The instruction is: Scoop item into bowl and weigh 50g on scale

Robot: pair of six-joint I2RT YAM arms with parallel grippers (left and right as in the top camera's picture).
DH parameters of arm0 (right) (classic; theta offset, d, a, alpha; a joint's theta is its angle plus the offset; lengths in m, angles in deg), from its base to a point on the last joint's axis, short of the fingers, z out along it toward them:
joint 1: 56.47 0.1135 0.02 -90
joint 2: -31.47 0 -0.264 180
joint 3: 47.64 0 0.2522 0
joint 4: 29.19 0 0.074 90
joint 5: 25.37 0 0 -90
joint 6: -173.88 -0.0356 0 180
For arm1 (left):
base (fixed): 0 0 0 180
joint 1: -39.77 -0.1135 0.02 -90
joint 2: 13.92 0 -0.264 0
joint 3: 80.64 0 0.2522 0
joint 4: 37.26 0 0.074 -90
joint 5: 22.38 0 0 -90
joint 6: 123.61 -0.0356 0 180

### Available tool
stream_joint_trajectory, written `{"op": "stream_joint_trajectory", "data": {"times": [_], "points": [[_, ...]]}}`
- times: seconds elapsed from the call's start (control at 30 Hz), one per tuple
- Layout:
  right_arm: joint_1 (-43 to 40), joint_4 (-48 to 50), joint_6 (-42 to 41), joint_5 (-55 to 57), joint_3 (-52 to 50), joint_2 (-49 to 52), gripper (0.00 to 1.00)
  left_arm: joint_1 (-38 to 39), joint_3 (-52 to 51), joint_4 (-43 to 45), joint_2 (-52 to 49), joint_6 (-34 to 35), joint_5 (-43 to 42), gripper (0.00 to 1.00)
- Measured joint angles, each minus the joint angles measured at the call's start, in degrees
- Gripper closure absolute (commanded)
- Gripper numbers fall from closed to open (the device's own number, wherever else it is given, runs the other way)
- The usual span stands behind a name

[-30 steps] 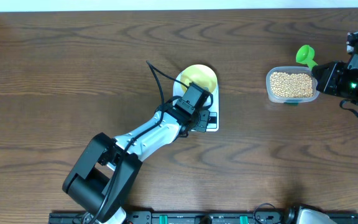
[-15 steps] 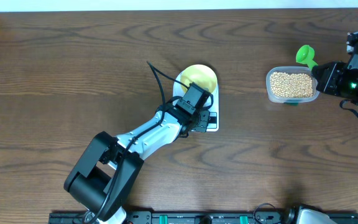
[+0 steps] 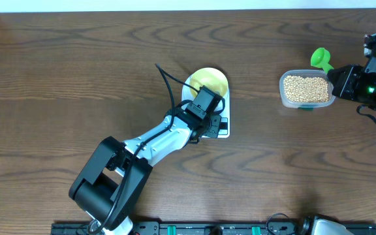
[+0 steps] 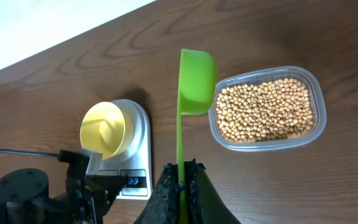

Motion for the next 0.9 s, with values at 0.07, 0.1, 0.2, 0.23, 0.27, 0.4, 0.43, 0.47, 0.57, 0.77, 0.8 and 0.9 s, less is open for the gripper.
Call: {"op": "stream_joint_trajectory", "data": {"times": [0.07, 0.1, 0.2, 0.23, 0.27, 0.4, 0.43, 0.47, 0.57, 0.77, 0.8, 0.9], "points": [[0.0, 0.0, 0.0, 0.2, 0.0, 0.0, 0.99, 0.1, 0.4, -0.8, -0.1, 0.0, 0.6, 0.93], [0.0, 0.0, 0.0, 0.3, 0.0, 0.0, 0.98, 0.2, 0.5, -1.2, -0.1, 0.0, 0.9, 0.93], [0.0, -0.1, 0.0, 0.9, 0.0, 0.0, 0.99, 0.3, 0.5, -1.6, -0.1, 0.0, 1.6, 0.93], [0.0, -0.1, 0.0, 1.1, 0.0, 0.0, 0.99, 0.3, 0.5, -1.6, -0.1, 0.0, 1.6, 0.93], [0.0, -0.1, 0.0, 1.2, 0.0, 0.0, 0.99, 0.3, 0.5, -1.6, -0.1, 0.0, 1.7, 0.93], [0.0, -0.2, 0.0, 1.5, 0.0, 0.0, 0.99, 0.4, 0.5, -1.6, -0.1, 0.0, 2.0, 0.93], [0.0, -0.2, 0.0, 1.5, 0.0, 0.0, 0.99, 0.4, 0.5, -1.6, -0.1, 0.0, 2.1, 0.93], [0.0, -0.2, 0.0, 1.5, 0.0, 0.0, 0.99, 0.4, 0.5, -1.6, -0.1, 0.0, 2.1, 0.93], [0.0, -0.2, 0.0, 1.5, 0.0, 0.0, 0.99, 0.4, 0.5, -1.6, -0.1, 0.0, 2.1, 0.93], [0.0, -0.2, 0.0, 1.5, 0.0, 0.0, 0.99, 0.4, 0.5, -1.6, -0.1, 0.0, 2.1, 0.93], [0.0, -0.2, 0.0, 1.5, 0.0, 0.0, 0.99, 0.4, 0.5, -1.6, 0.0, 0.1, 2.0, 0.93], [0.0, -0.2, 0.0, 1.5, 0.0, 0.0, 0.98, 0.4, 0.5, -2.0, 0.5, 0.2, 1.7, 0.93]]}}
